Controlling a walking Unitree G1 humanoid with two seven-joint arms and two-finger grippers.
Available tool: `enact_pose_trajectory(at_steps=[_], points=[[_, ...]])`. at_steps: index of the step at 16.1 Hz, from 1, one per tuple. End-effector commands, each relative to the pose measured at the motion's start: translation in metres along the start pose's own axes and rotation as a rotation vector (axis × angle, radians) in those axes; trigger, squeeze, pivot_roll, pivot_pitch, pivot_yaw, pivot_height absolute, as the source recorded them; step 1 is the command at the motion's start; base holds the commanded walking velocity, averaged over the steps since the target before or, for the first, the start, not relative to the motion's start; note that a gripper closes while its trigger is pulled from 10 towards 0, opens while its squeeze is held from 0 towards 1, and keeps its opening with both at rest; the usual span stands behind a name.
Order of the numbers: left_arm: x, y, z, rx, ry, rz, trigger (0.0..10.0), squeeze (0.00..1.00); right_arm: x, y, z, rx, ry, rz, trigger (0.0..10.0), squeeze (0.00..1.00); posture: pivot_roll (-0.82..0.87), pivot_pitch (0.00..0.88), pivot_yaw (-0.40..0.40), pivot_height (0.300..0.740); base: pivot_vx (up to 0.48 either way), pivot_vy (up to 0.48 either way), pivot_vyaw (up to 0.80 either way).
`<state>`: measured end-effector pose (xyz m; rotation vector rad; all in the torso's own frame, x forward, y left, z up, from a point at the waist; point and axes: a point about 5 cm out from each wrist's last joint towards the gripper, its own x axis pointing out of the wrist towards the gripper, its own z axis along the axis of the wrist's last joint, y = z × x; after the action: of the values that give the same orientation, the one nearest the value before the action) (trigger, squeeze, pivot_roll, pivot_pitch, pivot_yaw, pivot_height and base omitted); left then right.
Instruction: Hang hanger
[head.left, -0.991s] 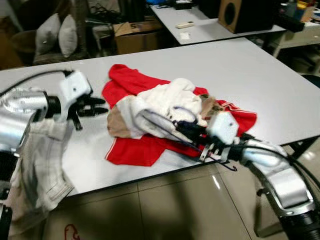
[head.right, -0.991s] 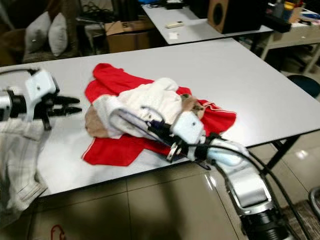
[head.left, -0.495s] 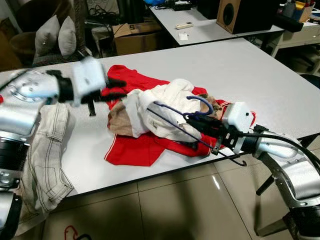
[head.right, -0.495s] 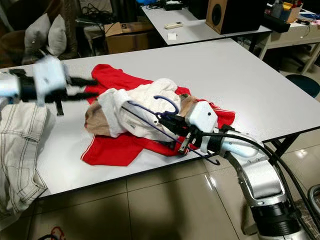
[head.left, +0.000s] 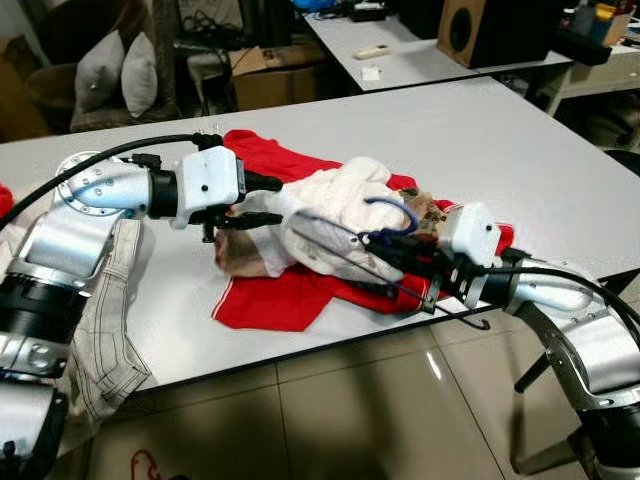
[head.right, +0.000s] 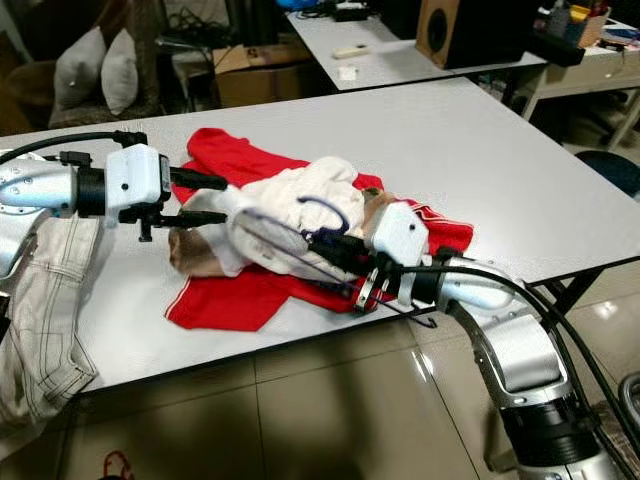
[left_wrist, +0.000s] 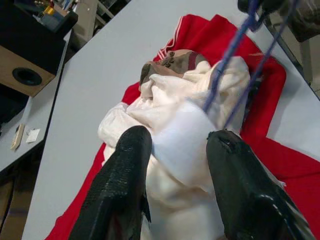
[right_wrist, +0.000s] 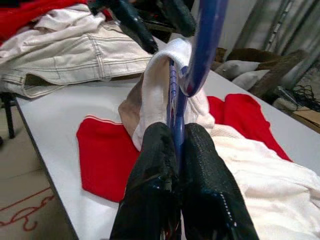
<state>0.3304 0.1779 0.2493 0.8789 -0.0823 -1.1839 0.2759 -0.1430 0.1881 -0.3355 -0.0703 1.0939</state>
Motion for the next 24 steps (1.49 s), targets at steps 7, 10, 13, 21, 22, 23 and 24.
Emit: enact_pose_trajectory(at_steps=[7, 10, 13, 21, 22, 23, 24], points=[[0.002, -0.006, -0.005, -0.042, 0.033, -0.199, 10.0, 0.00, -0.001, 0.009, 0.007, -0.047, 0.010, 0.115, 10.0, 0.00, -0.02, 0.000, 0.091, 0.740, 0.000, 0.000, 0.00], [-0.002, 0.000, 0.000, -0.109, -0.030, -0.216, 10.0, 0.00, -0.002, 0.011, 0.006, -0.056, 0.023, 0.148, 10.0, 0.00, -0.01, 0.000, 0.091, 0.740, 0.000, 0.000, 0.00], [-0.007, 0.003, -0.005, -0.087, 0.032, -0.243, 10.0, 0.00, -0.002, 0.012, 0.007, -0.063, 0.024, 0.165, 10.0, 0.00, -0.01, 0.000, 0.096, 0.740, 0.000, 0.000, 0.00], [0.003, -0.005, -0.019, -0.002, 0.131, -0.294, 10.0, 0.00, 0.001, 0.017, 0.013, -0.074, 0.008, 0.201, 10.0, 0.00, -0.01, 0.000, 0.108, 0.740, 0.000, 0.000, 0.00], [0.005, -0.005, -0.021, 0.007, 0.142, -0.292, 10.0, 0.00, 0.002, 0.017, 0.014, -0.075, 0.006, 0.202, 10.0, 0.00, -0.01, 0.000, 0.109, 0.740, 0.000, 0.000, 0.00], [0.010, -0.001, -0.019, 0.024, 0.124, -0.251, 9.2, 0.00, 0.002, 0.016, 0.016, -0.078, 0.002, 0.203, 10.0, 0.00, -0.01, 0.000, 0.110, 0.740, 0.000, 0.000, 0.00], [0.012, 0.000, -0.016, 0.027, 0.098, -0.242, 7.5, 0.00, 0.002, 0.016, 0.017, -0.080, 0.001, 0.203, 10.0, 0.00, -0.01, 0.000, 0.110, 0.740, 0.000, 0.000, 0.00]])
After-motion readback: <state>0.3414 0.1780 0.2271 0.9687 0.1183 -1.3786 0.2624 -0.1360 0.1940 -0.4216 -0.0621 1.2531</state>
